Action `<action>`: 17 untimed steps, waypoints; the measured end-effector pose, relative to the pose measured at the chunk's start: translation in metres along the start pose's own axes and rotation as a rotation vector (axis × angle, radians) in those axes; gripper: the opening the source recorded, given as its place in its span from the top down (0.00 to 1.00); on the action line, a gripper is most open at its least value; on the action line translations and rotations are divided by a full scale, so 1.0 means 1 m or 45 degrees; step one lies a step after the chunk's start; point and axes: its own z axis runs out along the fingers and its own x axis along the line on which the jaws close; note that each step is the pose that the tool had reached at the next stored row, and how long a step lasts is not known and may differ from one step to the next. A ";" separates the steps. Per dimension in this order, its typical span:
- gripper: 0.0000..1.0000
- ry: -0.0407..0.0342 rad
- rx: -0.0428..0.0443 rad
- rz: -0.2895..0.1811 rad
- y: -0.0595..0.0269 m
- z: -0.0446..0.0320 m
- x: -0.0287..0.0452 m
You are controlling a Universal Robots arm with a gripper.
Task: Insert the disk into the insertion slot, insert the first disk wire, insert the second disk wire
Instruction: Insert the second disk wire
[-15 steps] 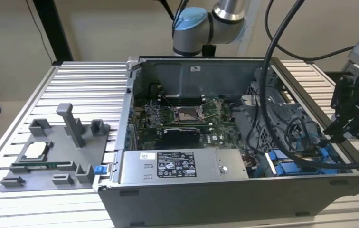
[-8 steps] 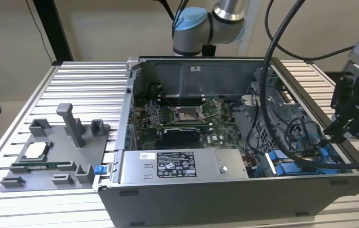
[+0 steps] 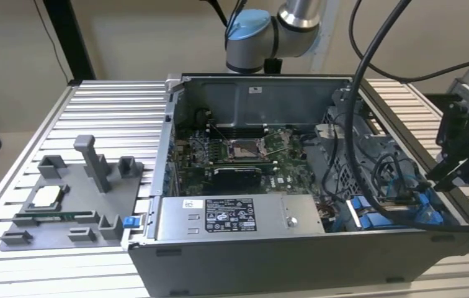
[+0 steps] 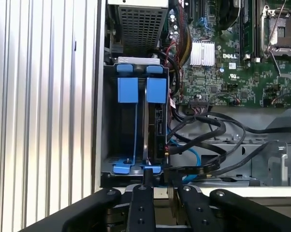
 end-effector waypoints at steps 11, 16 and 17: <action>0.00 -0.0295 -0.002 0.004 -0.0005 0.0048 0.0013; 0.00 -0.0519 -0.002 0.012 -0.0009 0.0078 0.0015; 0.00 -0.0588 -0.002 0.014 -0.0009 0.0082 0.0015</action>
